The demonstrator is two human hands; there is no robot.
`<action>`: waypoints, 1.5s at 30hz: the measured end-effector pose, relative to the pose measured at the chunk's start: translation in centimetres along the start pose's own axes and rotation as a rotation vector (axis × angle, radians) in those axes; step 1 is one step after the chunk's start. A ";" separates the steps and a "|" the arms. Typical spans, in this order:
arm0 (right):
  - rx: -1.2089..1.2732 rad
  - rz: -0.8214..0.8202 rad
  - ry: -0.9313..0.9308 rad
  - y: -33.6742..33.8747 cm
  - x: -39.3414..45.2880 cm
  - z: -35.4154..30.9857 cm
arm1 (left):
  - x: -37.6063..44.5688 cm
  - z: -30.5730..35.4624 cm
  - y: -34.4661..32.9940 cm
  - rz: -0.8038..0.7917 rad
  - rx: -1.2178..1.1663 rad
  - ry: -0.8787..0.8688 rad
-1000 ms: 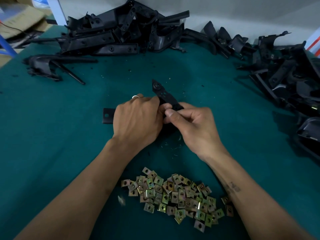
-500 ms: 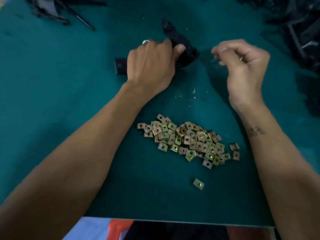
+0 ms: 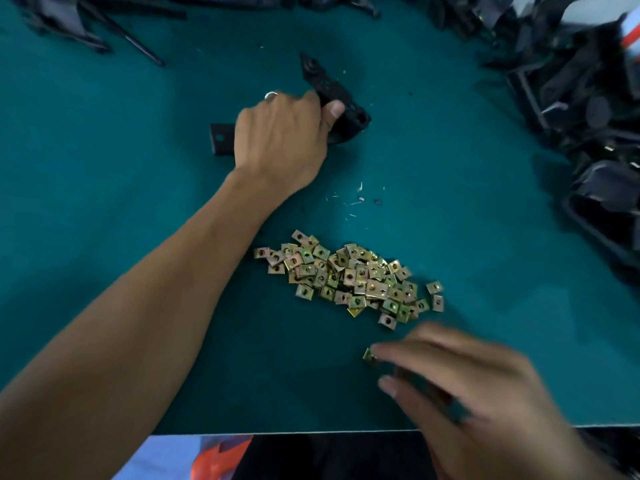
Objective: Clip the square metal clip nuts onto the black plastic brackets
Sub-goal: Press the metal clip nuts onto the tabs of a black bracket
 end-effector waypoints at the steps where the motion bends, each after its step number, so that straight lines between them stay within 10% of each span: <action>1: -0.011 0.025 -0.034 -0.6 -0.7 -0.3 | -0.1 0.0 0.0 -0.001 -0.001 -0.001; 18: -0.201 0.067 -0.032 -2.2 0.8 -2.8 | 0.1 -0.3 0.0 -0.008 0.024 0.023; 25: -0.510 -0.342 0.045 -1.8 2.5 -3.9 | -0.1 -0.1 0.2 0.003 0.038 -0.023; 29: -0.246 -0.497 0.209 -0.4 6.2 -1.8 | -0.2 0.0 0.3 0.000 0.036 -0.052; 36: 1.035 0.009 -0.184 0.4 18.2 7.3 | -0.2 0.6 0.5 -0.025 -0.067 -0.143; 45: 1.307 0.352 -0.300 -2.6 21.4 10.6 | -0.3 0.4 0.7 -0.014 -0.060 -0.170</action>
Point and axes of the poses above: each hand's wrist, its own x-axis towards the middle knuckle, its own y-axis out of the back of the hand, z = x × y, the point moved 3 cm from there along x, towards the middle knuckle, and after that the axes turned 5 degrees about -x, right-handed, at the moved point
